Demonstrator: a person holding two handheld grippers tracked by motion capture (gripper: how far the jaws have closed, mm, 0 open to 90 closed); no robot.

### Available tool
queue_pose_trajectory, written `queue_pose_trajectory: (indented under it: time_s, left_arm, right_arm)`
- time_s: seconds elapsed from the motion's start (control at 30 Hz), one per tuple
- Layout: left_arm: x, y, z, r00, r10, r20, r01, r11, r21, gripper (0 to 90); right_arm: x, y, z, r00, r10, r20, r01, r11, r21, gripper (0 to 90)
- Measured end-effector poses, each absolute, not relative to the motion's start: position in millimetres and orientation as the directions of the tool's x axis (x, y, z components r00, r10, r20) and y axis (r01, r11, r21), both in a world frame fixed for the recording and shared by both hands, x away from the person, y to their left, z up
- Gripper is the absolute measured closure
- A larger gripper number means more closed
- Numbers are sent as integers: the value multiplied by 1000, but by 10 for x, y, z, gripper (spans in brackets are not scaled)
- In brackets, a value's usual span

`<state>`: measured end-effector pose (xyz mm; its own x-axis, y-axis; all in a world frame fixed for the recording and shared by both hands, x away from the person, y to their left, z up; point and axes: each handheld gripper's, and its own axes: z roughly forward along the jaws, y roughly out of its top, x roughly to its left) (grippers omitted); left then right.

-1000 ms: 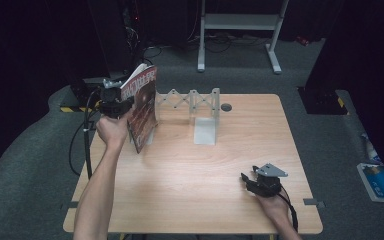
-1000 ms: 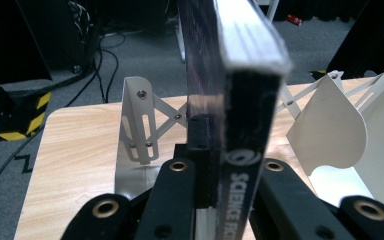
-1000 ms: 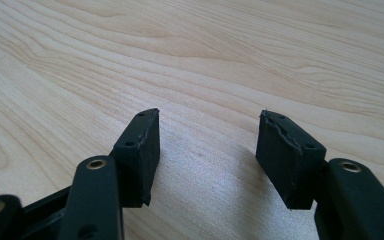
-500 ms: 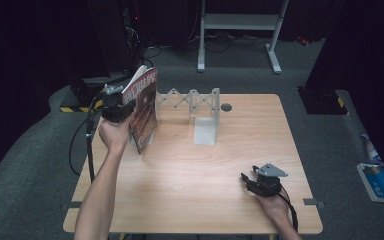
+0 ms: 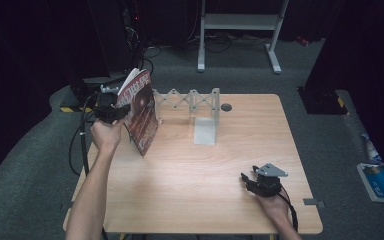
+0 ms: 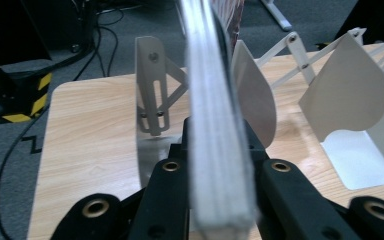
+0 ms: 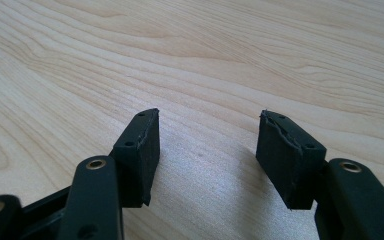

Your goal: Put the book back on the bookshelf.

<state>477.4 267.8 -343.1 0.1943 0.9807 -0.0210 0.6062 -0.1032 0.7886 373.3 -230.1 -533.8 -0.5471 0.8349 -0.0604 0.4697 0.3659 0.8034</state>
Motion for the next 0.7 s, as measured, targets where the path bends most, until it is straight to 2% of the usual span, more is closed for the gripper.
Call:
queue_pose_trajectory:
  time_s: [0.7]
  left_arm:
    - [4762,2773,-3445,138,986,89,610,-156,777,689]
  right_arm:
    - [3739,-2302,-5339,-544,837,-50,475,358,804,423]
